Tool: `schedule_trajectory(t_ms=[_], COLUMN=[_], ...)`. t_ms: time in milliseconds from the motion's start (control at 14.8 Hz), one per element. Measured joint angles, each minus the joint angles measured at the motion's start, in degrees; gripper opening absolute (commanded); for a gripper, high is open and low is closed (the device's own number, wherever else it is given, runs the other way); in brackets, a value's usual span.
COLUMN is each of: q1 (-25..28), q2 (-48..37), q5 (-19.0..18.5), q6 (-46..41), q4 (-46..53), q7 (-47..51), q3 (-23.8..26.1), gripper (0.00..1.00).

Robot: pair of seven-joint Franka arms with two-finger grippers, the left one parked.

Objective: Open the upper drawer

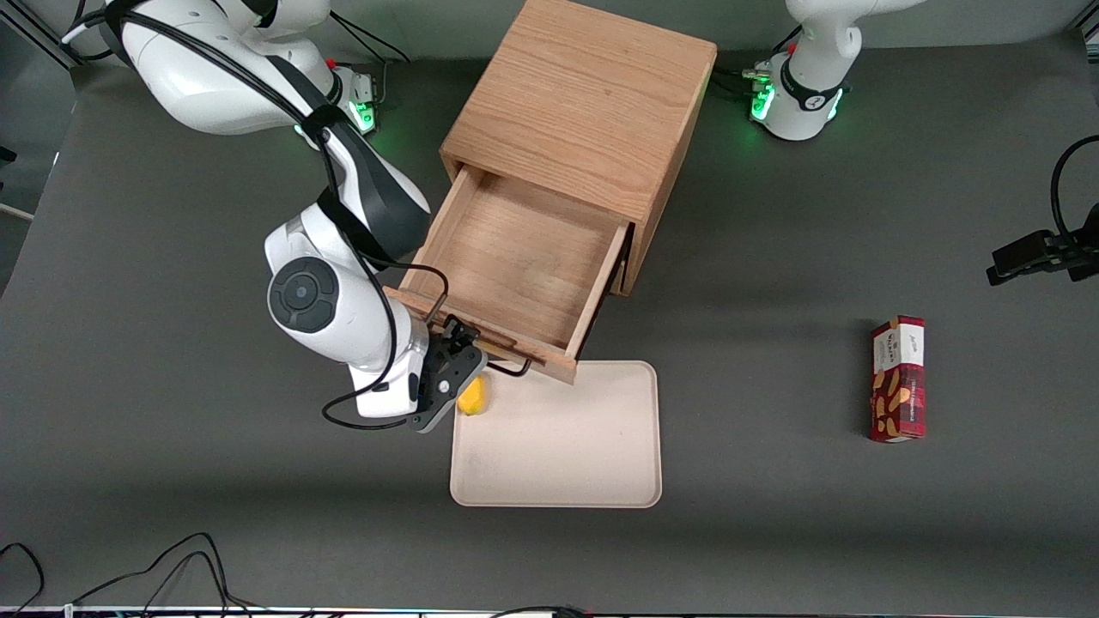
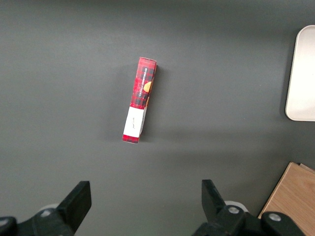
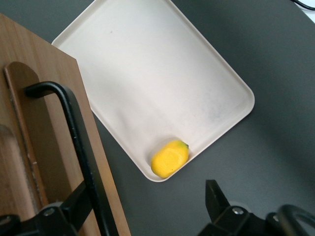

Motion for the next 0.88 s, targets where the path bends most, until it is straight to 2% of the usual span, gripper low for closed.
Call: schedule_trajectory(t_ms=[338, 878], q1=[-0.63, -1.47], q2=[0.06, -2.01], q5=[0.00, 0.02], q6=[-0.53, -10.20], q4=[0.82, 7.07], q7=[-0.03, -0.03], q3=[-0.05, 0.26], gripper=[1.00, 1.00])
